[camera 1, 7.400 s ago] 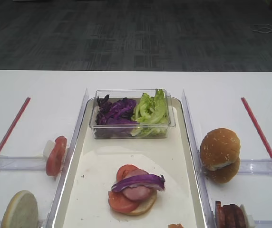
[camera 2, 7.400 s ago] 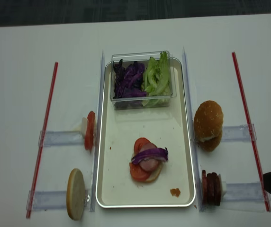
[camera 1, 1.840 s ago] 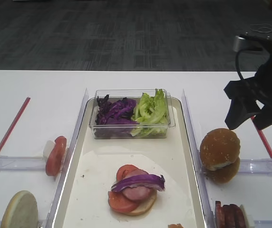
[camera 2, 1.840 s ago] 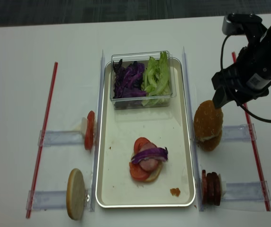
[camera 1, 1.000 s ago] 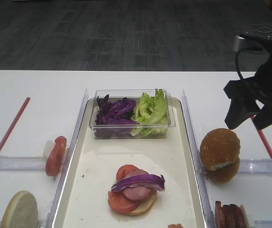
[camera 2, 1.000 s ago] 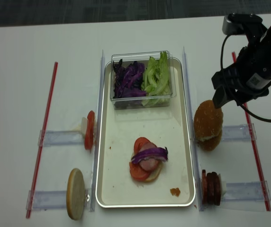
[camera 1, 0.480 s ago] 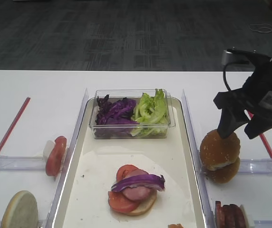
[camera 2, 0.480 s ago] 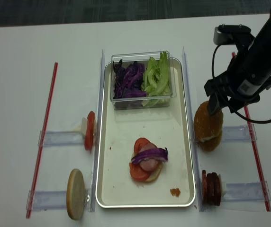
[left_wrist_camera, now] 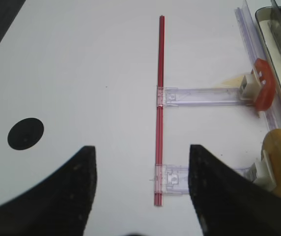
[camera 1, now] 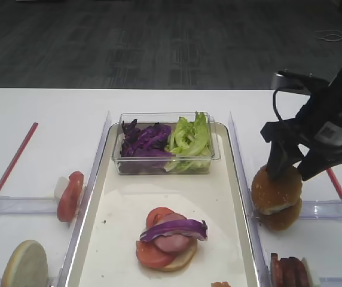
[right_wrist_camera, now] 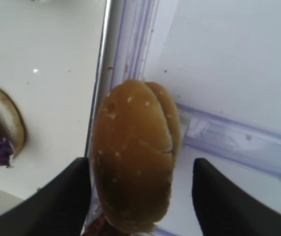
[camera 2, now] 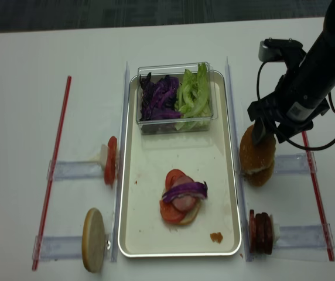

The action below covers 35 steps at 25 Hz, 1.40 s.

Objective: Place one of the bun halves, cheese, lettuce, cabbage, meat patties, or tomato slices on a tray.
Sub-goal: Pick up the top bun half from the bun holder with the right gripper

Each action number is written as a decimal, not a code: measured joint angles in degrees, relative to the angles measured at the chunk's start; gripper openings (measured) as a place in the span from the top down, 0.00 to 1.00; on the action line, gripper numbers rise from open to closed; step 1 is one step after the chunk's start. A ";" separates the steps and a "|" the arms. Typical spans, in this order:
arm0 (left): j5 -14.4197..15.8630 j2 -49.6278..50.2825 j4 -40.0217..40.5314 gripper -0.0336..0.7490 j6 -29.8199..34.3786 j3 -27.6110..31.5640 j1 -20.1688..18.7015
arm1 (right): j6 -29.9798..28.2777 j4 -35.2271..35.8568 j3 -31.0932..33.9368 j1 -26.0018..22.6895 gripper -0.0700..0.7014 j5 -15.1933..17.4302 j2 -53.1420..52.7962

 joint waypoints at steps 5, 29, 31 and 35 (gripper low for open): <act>0.00 0.00 0.00 0.46 0.00 0.00 0.00 | -1.15 1.90 0.00 0.00 0.35 -0.14 0.13; 0.00 0.00 0.00 0.46 0.00 0.00 0.00 | -1.27 2.74 -0.12 0.00 0.55 1.92 0.21; 0.00 0.00 0.00 0.46 0.00 0.00 0.00 | -1.27 2.74 -0.12 0.00 0.57 2.20 0.21; 0.00 0.00 0.00 0.46 0.00 0.00 0.00 | -1.27 2.74 -0.12 0.00 0.58 2.69 0.21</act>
